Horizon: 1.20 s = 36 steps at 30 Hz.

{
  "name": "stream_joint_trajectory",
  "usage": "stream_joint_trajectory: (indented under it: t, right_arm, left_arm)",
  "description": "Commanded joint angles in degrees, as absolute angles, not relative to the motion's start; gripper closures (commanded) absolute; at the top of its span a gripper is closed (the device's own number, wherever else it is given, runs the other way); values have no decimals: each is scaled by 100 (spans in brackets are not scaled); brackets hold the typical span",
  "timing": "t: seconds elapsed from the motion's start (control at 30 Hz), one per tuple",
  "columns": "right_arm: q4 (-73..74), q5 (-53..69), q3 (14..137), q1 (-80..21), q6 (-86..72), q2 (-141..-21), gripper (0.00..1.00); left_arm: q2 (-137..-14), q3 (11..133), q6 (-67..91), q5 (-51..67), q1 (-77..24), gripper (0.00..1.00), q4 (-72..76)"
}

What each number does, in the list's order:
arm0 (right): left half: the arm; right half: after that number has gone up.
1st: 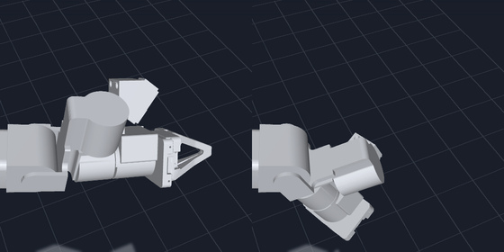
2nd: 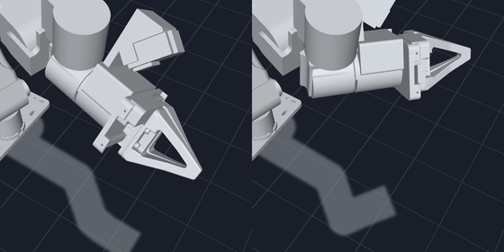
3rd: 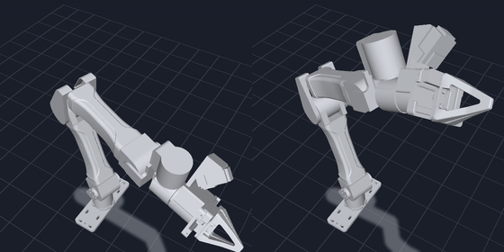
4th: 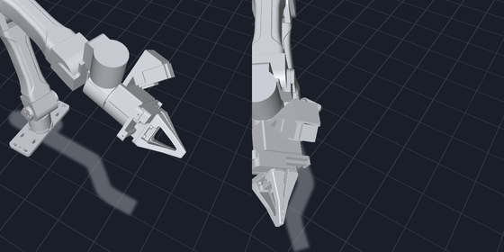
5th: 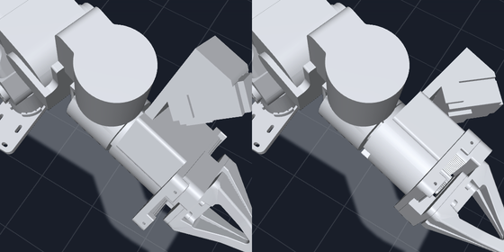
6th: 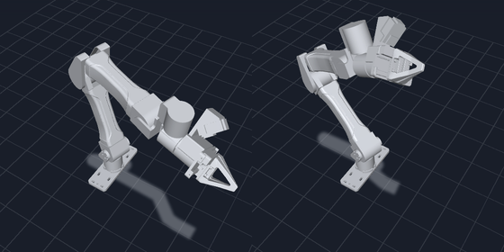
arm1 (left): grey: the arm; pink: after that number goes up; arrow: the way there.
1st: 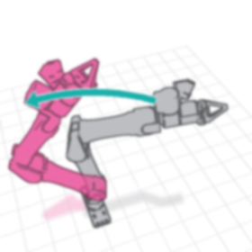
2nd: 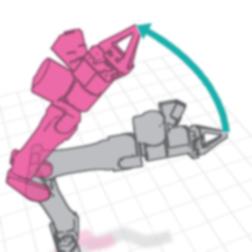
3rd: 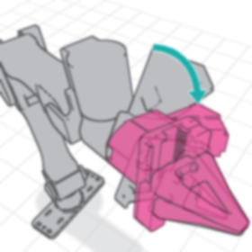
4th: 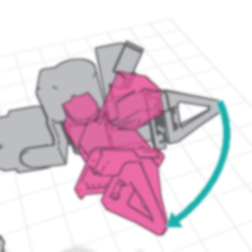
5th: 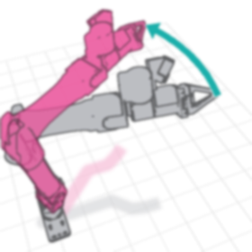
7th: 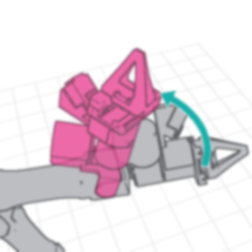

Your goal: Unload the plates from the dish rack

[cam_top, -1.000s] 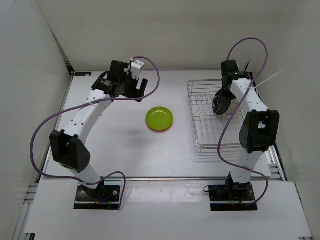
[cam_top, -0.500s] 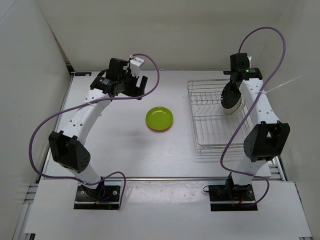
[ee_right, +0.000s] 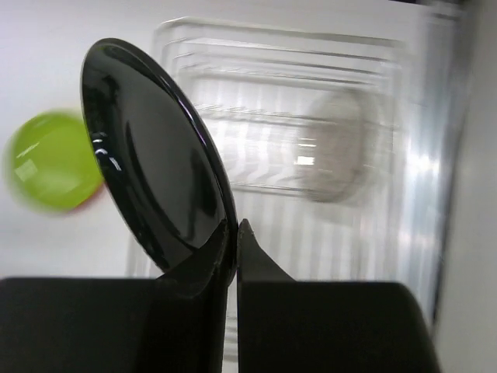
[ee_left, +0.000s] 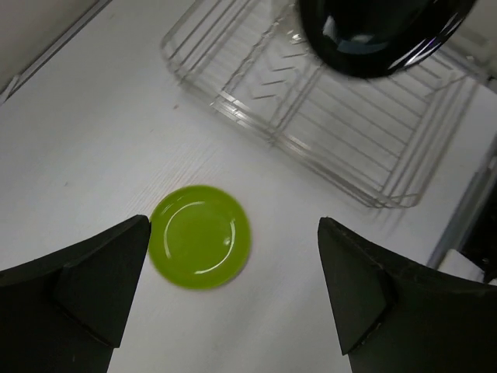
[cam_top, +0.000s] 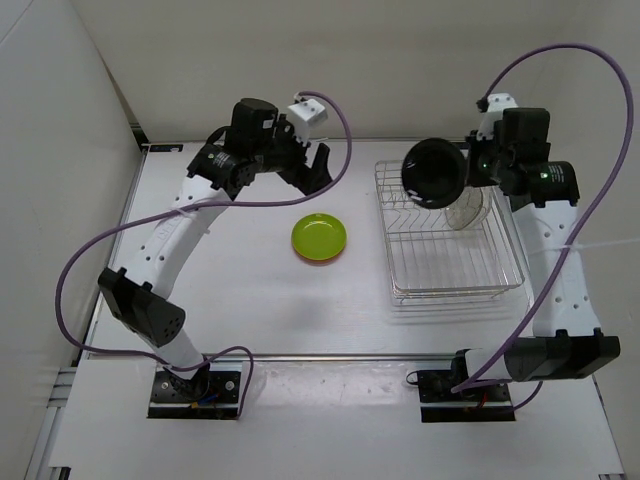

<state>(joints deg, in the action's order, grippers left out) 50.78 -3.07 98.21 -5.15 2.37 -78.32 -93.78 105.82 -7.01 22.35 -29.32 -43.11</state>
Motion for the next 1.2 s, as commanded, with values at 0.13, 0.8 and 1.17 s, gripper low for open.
stream_joint_trajectory:
  t: [0.13,0.8,1.17]
  right_arm:
    - [5440,3434,10151,-615,1089,-7963,100]
    - [5581,3946,10046,-615,1397,-7910,100]
    - [5195,2702,9449,-615,1099,-7664,0]
  left_arm:
    - [-9913,11452,-668,3050,-3708,0,-4280]
    - [-10283,11821,-510,2883,-3937,81,-4280]
    - [-9669,10312,-764,1961,-3517,89,-3885]
